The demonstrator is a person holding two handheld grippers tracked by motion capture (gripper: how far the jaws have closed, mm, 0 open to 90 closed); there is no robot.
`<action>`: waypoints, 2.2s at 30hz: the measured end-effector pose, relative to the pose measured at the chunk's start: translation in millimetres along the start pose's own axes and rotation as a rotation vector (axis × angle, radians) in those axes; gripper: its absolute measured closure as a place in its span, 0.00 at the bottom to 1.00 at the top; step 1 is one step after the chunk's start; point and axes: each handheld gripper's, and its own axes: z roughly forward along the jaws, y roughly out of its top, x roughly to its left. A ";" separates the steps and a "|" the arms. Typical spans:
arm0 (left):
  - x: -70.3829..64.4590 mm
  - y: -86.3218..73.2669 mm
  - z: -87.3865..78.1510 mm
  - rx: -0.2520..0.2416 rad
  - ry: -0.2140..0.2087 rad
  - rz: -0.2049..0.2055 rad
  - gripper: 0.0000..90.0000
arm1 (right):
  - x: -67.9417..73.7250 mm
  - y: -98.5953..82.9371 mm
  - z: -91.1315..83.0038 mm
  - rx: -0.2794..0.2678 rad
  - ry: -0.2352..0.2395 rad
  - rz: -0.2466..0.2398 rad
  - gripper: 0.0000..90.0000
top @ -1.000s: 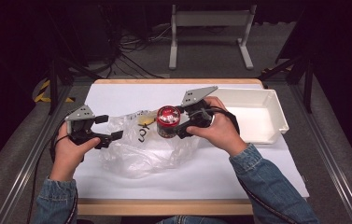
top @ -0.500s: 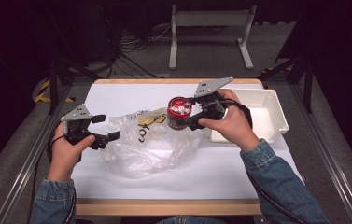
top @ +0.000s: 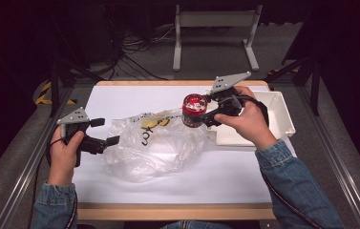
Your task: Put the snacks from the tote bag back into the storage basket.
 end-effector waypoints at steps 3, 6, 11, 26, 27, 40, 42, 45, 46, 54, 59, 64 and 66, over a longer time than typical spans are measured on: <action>0.3 -0.1 -0.5 0.002 0.001 0.002 0.04 | -6.1 -1.6 -6.0 -0.001 -0.015 0.003 0.28; 0.7 -0.5 -0.5 0.011 0.002 -0.009 0.04 | -10.6 -3.7 -10.0 0.005 -0.024 0.010 0.28; 1.1 -0.6 -1.3 0.013 0.006 -0.006 0.04 | -20.5 -7.6 -15.8 -0.004 -0.028 0.020 0.28; -1.6 -3.6 -10.3 0.010 0.016 -0.016 0.04 | -60.7 -27.0 -29.9 0.019 -0.101 0.038 0.28; -1.6 -3.6 -10.3 0.010 0.016 -0.016 0.04 | -62.4 -28.0 -30.1 0.019 -0.104 0.040 0.28; -2.4 -6.9 -15.2 0.010 0.019 -0.024 0.03 | -86.3 -50.0 -20.2 0.061 -0.140 0.045 0.28; -2.2 -7.1 -15.8 0.009 0.021 -0.022 0.03 | -89.8 -53.8 -18.0 0.061 -0.140 0.053 0.28; -1.6 -7.2 -16.2 0.007 0.022 -0.016 0.03 | -95.7 -60.0 -15.2 0.065 -0.153 0.056 0.28; -1.6 -7.2 -16.2 0.008 0.021 -0.017 0.03 | -97.3 -61.9 -14.4 0.066 -0.157 0.058 0.28; -1.5 -7.2 -15.5 0.007 0.021 -0.017 0.03 | -110.3 -78.3 -8.1 0.081 -0.171 0.058 0.28; -1.1 -7.4 -15.5 0.010 0.020 -0.017 0.03 | -115.6 -86.2 -5.6 0.077 -0.169 0.054 0.28; -0.9 -8.0 -15.0 0.015 0.015 -0.022 0.03 | -118.5 -94.4 -1.2 0.093 -0.162 0.052 0.28; 0.2 -7.8 -14.6 0.012 0.015 -0.016 0.03 | -119.6 -97.8 0.9 0.095 -0.156 0.056 0.28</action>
